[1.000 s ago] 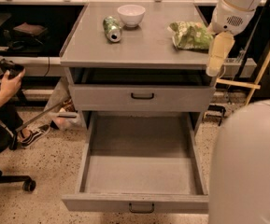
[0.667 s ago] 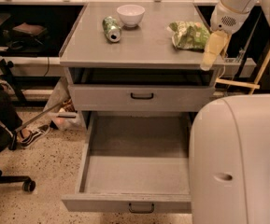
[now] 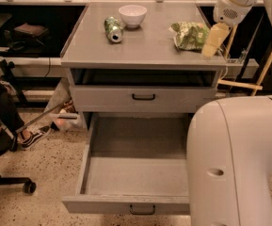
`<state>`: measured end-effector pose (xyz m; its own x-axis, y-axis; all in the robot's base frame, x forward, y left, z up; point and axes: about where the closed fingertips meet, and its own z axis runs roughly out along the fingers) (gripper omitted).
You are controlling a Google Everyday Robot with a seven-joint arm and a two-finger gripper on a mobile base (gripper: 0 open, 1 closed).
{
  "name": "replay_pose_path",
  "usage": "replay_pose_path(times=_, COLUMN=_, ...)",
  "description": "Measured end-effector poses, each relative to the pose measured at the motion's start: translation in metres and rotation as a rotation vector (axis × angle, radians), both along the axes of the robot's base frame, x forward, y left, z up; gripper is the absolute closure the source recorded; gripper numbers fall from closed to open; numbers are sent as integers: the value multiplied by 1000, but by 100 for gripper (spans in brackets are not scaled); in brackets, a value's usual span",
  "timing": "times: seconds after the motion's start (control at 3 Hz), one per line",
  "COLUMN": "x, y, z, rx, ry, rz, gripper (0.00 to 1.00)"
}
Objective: Place green jalapeno chip bag into middle drawer
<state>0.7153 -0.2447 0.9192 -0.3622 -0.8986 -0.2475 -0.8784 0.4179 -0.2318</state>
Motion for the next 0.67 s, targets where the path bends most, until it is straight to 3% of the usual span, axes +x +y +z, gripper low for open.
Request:
replay_pose_path(times=0.33, x=18, y=-16, z=-2, rx=83, ry=-93, rz=-16, gripper=0)
replay_pose_path(times=0.67, x=47, y=-29, z=5, rx=160, ry=-221, rz=-61, gripper=0)
